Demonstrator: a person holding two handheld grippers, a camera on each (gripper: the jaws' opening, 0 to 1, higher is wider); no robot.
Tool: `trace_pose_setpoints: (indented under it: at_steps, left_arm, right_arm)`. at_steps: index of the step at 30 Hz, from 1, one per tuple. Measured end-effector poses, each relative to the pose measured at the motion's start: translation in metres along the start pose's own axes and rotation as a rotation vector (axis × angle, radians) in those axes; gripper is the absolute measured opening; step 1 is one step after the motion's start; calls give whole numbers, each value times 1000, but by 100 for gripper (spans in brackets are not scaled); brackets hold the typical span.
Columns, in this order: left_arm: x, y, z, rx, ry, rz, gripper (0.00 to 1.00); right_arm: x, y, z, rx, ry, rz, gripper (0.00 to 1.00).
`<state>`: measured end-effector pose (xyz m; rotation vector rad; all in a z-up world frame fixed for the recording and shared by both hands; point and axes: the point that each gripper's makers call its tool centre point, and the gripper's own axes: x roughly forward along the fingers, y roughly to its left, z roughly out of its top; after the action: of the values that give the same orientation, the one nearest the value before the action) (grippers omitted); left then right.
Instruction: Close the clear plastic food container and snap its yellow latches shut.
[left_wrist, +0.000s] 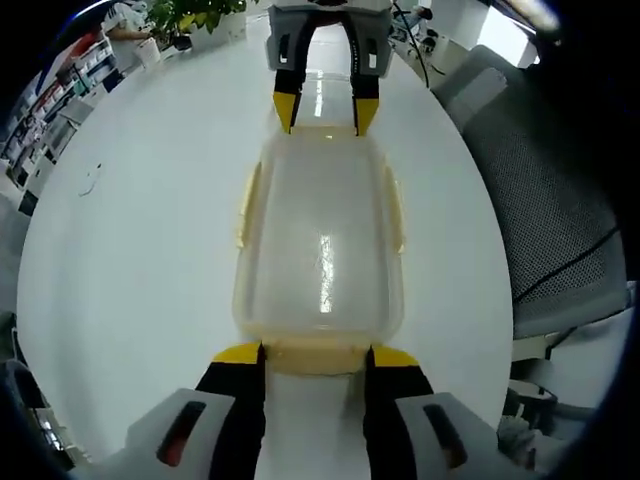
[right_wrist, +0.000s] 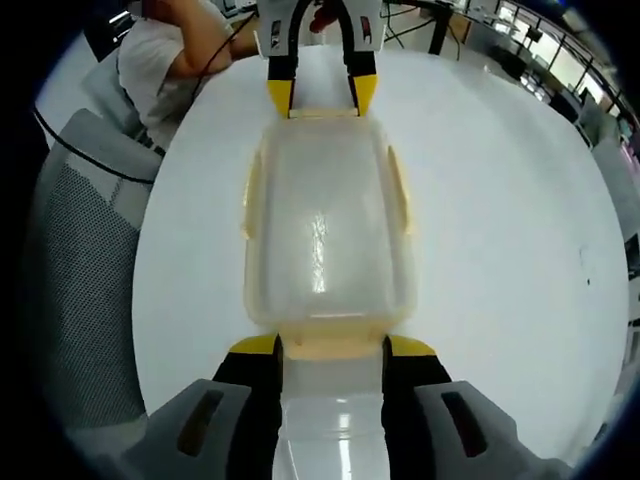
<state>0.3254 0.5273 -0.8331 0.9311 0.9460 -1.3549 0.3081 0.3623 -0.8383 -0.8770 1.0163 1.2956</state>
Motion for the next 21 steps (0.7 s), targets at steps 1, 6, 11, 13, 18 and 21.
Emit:
trace_pose_setpoints:
  at_steps: [1,6,11,13,18,21]
  left_arm:
    - [-1,-1,1,1,0,0,32]
    - [-8,-3,5,-11,-11,-1,32]
    - [-18,-7,11,-12,-26,-1,32]
    - [-21,-8,12,-14,-29,2,32]
    - [-29,-9,16,-16,-26,14,32]
    - [-35,-7,18,-7,-30,25,32]
  right_arm:
    - [-1,1,0,0,-2,2,35]
    - [-9,1,1,1,-14,0,35]
    - [-17,3,2,-10,-18,5,35]
    - [-19,3,3,-14,-20,2,35]
    - [-29,5,7,-22,-26,-8,35]
    - [-35,4,8,-24,-27,-14,35]
